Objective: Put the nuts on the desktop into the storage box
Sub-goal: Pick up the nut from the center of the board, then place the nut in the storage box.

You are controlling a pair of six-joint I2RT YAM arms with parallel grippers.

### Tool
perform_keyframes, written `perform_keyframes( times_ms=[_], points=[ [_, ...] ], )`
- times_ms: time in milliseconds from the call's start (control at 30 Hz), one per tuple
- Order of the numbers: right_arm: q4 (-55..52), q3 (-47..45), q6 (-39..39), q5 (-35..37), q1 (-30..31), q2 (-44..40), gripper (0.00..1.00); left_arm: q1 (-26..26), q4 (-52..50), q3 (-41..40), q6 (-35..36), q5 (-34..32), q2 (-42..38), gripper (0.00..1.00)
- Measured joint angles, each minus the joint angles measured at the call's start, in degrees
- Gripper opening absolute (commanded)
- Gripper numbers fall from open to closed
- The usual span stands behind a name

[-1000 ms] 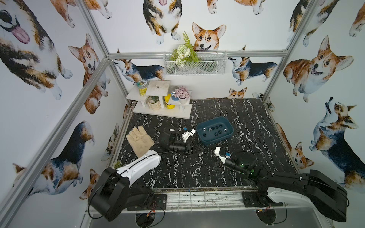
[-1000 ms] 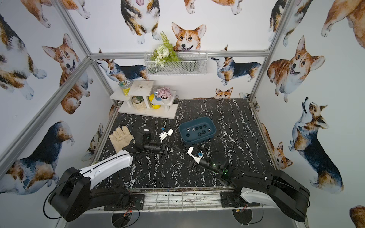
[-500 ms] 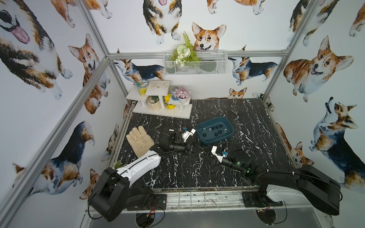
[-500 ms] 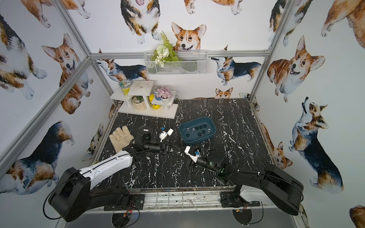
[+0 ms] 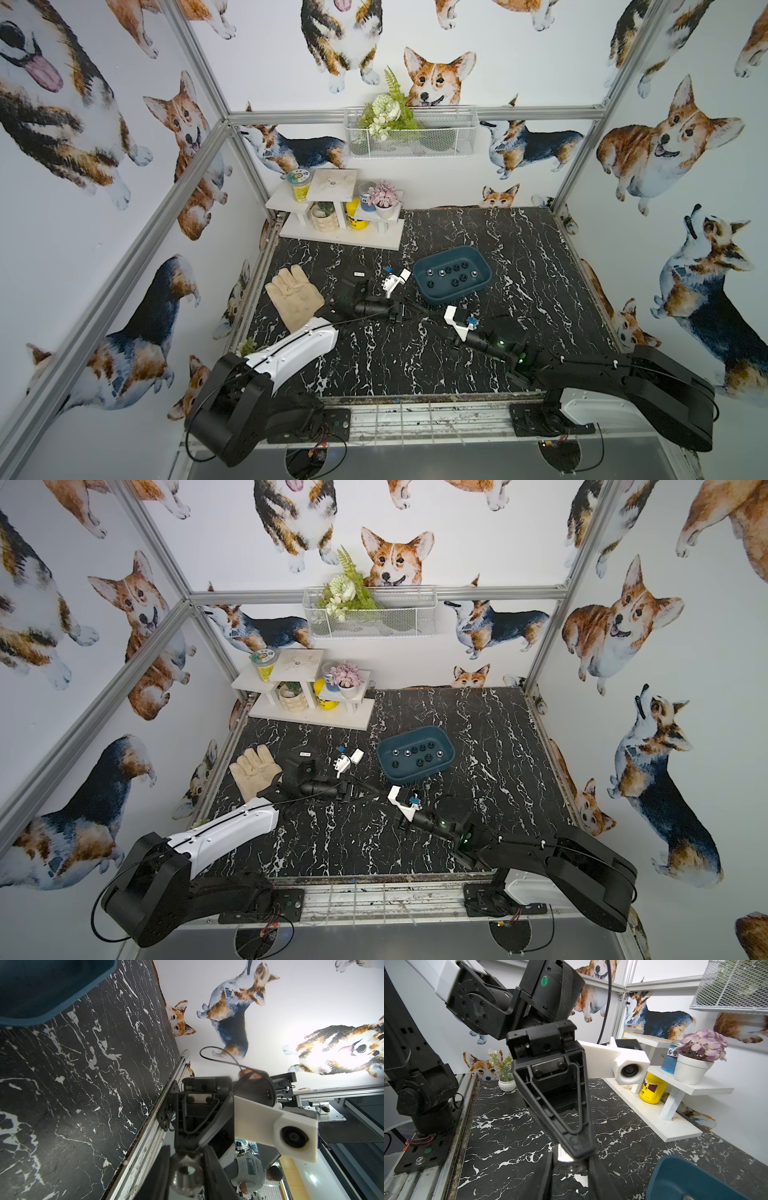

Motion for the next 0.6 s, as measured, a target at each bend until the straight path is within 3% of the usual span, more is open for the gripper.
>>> perform_keyframes(
  times_ms=[67,200,300,433,600],
  points=[
    [0.2,0.0,0.3,0.0,0.0,0.2,0.16,0.0,0.9,-0.4,-0.6,0.0,0.0,0.28],
    [0.7,0.0,1.1,0.0,-0.2,0.7,0.14,0.0,2.0,-0.7,-1.3,0.1,-0.1,0.79],
    [-1.2,0.8,2.0,0.1,-1.6,0.7,0.15,0.5,2.4,-0.7,-1.6,0.3,-0.5,0.99],
    [-9.3,5.2,5.2,-1.1,-6.1,-0.4,0.16,2.5,0.3,0.1,0.2,-0.3,-1.6,1.0],
    [-24.9,13.9,9.3,-3.9,-13.9,0.3,0.16,4.0,-8.6,3.2,7.6,-4.9,-2.3,1.0]
  ],
)
